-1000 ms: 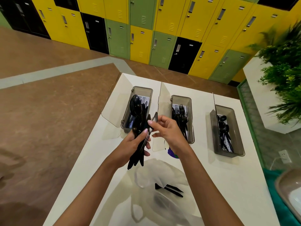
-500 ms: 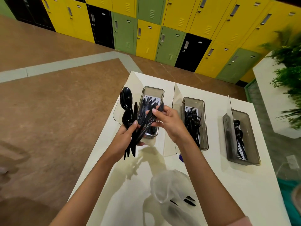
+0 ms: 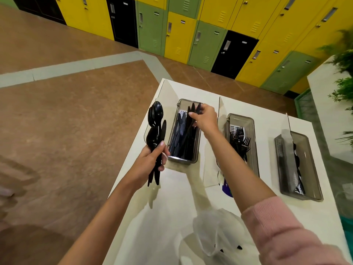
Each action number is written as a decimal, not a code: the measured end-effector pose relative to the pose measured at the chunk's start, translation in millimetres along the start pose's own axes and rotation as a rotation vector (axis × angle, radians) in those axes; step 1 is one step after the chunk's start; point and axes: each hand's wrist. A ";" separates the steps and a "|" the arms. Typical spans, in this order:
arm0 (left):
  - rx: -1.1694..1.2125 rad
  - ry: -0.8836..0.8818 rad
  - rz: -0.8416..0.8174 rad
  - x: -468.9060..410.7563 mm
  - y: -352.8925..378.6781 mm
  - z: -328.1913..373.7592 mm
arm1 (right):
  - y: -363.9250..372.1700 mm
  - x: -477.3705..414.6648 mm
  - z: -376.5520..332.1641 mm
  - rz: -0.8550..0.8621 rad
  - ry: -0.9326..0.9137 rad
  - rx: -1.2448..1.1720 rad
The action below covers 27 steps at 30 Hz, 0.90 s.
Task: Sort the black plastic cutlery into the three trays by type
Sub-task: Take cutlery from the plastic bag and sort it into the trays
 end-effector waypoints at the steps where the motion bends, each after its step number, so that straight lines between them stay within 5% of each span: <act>1: 0.019 -0.003 -0.018 -0.5 0.0 -0.2 | 6.7 -2.9 6.7 -0.004 0.017 0.040; 5: 0.028 -0.012 -0.073 -2.4 1.3 -1.1 | 18.5 -0.7 24.6 -0.026 0.053 0.150; 10: -0.021 -0.040 -0.104 -3.2 3.9 -5.8 | 6.9 25.5 13.5 -0.018 -0.137 0.210; 15: -0.059 -0.037 -0.082 -2.2 13.0 -11.0 | -12.5 69.0 -4.6 -0.539 -0.118 -0.055; 17: -0.081 -0.031 -0.073 -0.7 16.5 -11.6 | -13.3 77.5 -0.6 -0.594 -0.119 -0.085; 22: -0.136 -0.001 0.053 1.1 20.0 -9.2 | -31.3 82.0 2.0 -0.467 -0.063 -0.281; 27: -0.154 0.037 0.171 -0.5 10.7 -9.9 | -56.8 75.4 -4.2 -0.082 -0.054 -0.457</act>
Point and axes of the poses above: each hand's wrist, its own x-axis away from the middle knuckle, its own y-axis out of the palm, z = x × y, and after that the axes turned 2 degrees about -z, right-handed
